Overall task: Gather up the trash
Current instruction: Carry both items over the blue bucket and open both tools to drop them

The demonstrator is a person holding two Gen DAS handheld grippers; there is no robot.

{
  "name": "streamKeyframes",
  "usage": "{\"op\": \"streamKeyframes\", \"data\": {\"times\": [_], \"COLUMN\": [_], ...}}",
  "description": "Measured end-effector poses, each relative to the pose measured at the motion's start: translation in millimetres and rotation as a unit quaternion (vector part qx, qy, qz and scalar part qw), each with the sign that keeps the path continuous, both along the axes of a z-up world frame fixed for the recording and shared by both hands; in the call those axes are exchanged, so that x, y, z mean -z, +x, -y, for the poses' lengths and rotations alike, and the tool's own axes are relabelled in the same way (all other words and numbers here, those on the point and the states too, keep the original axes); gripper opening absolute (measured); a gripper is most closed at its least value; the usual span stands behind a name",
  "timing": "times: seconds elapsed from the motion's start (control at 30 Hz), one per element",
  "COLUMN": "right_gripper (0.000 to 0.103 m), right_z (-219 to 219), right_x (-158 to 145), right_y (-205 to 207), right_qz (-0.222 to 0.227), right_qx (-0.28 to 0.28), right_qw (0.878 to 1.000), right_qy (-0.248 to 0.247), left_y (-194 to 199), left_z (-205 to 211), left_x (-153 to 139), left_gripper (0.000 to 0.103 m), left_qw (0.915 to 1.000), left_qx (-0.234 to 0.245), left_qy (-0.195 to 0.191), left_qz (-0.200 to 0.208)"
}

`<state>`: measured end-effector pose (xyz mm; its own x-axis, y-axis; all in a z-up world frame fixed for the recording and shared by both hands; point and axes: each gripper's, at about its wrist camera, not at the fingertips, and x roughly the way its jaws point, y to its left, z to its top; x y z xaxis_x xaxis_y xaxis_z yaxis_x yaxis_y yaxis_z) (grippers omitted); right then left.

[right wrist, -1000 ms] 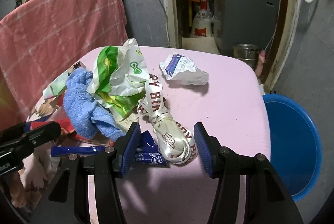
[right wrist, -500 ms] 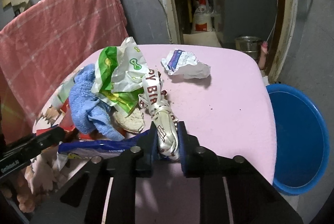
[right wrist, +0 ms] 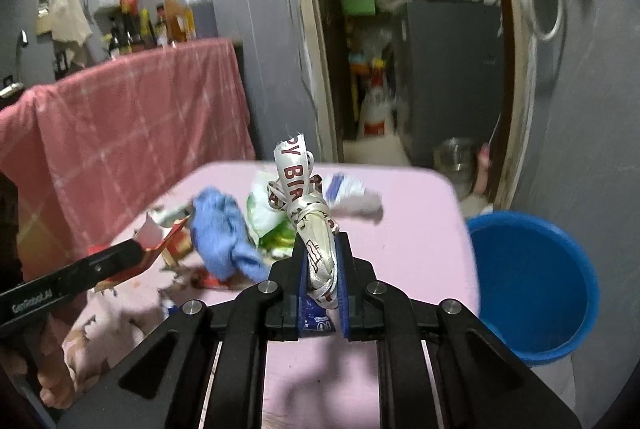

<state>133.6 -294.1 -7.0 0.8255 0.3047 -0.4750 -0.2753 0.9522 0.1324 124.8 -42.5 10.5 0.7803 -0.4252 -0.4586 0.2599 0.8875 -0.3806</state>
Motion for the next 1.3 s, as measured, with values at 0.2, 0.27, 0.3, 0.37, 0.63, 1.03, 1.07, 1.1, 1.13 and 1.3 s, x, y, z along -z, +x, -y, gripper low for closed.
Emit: {"op": "streamKeyframes", "data": {"times": [0.2,0.27,0.3,0.37,0.63,1.03,1.07,1.1,1.13,1.3], "right_gripper": [0.011,0.011,0.011,0.011,0.011,0.013,0.014,0.015,0.015,0.025], "right_z": [19,33,37,56,132,221,225,228,230,230], "right_x": [-23,-31,-34,-38,-30,47,53,57,61,76], "right_y": [-20,-26,-29,-31,-20,22,24,27,29,35], "right_qz": [0.073,0.105,0.115,0.136,0.151,0.022,0.007,-0.002,-0.013,-0.054], "right_qx": [0.026,0.049,0.056,0.082,0.160,0.219,0.220,0.220,0.220,0.214], "right_qw": [0.997,0.993,0.991,0.987,0.975,0.974,0.974,0.974,0.974,0.973], "right_qy": [0.027,0.030,0.029,0.030,0.019,0.049,0.054,0.057,0.061,0.065], "left_y": [-4,-2,0,7,47,149,156,159,162,168], "left_z": [43,62,74,98,198,308,312,314,317,317], "left_x": [-22,-27,-29,-30,-29,16,22,28,32,54], "left_gripper": [0.019,0.019,0.019,0.019,0.020,0.020,0.020,0.021,0.022,0.030], "left_qw": [0.9966,0.9942,0.9926,0.9899,0.9849,0.9871,0.9855,0.9850,0.9844,0.9808], "left_qx": [0.020,0.030,0.037,0.050,0.098,0.150,0.154,0.153,0.152,0.151], "left_qy": [0.006,0.010,0.012,0.013,0.007,0.046,0.045,0.046,0.049,0.057], "left_qz": [0.080,0.103,0.115,0.132,0.143,-0.036,-0.055,-0.067,-0.075,-0.109]}}
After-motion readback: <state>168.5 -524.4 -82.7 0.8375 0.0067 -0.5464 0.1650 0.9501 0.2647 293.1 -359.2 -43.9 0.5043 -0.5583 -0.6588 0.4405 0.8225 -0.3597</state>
